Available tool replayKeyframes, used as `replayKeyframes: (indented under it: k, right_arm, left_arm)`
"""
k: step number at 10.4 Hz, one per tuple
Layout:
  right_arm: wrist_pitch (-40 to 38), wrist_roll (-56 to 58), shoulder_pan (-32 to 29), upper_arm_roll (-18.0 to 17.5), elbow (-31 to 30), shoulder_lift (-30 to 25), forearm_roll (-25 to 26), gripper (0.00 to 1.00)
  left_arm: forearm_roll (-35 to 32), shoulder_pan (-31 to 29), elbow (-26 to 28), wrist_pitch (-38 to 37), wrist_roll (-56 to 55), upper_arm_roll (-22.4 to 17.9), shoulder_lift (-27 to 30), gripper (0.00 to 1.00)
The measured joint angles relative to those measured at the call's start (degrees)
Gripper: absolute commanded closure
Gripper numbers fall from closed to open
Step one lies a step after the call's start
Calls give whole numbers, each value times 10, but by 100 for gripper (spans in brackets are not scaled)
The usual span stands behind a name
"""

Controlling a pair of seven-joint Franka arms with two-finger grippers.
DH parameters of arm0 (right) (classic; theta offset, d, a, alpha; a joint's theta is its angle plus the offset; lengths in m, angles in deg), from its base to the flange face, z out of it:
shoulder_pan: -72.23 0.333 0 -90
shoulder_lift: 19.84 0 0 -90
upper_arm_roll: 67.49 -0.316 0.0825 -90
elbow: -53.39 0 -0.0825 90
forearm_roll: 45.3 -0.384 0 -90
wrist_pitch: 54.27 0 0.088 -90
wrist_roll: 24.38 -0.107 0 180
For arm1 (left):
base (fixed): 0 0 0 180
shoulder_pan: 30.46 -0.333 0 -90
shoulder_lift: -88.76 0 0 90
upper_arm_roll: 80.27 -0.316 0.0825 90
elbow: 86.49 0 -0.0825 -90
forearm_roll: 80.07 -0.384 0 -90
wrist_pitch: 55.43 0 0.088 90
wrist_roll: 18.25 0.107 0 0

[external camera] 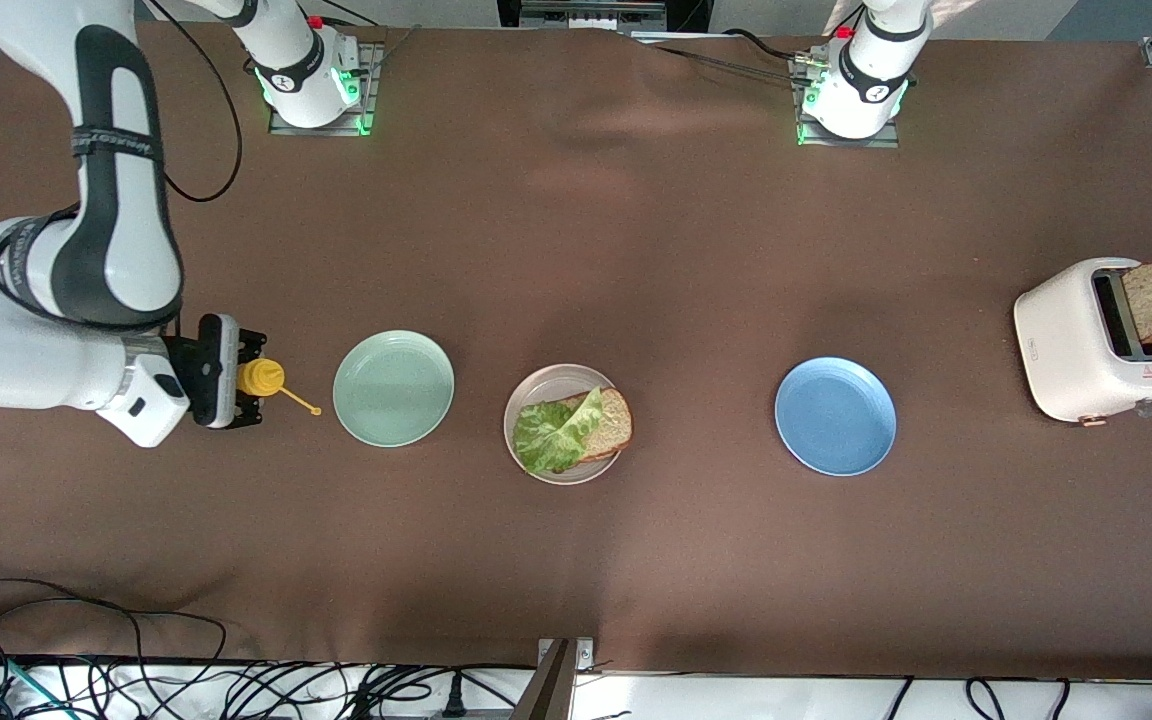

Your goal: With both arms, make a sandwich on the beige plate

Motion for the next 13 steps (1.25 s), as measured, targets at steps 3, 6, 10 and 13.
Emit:
replayKeyframes:
  k: [3, 6, 10, 13]
  right_arm:
    - [-47, 166, -50, -6, -41, 39, -127, 100]
    - [-106, 320, -84, -6, -62, 98, -214, 100]
    - [-138, 430, -101, -6, -72, 157, -284, 17]
    - [-137, 432, -100, 2, -70, 155, -284, 0]
  left_arm:
    - [0, -11, 0, 23, 2, 1, -30, 0]
    - [24, -14, 0, 28, 2, 1, -39, 16]
    - [30, -23, 0, 29, 4, 1, -55, 65]
    - [28, -24, -1, 29, 32, 2, -56, 100]
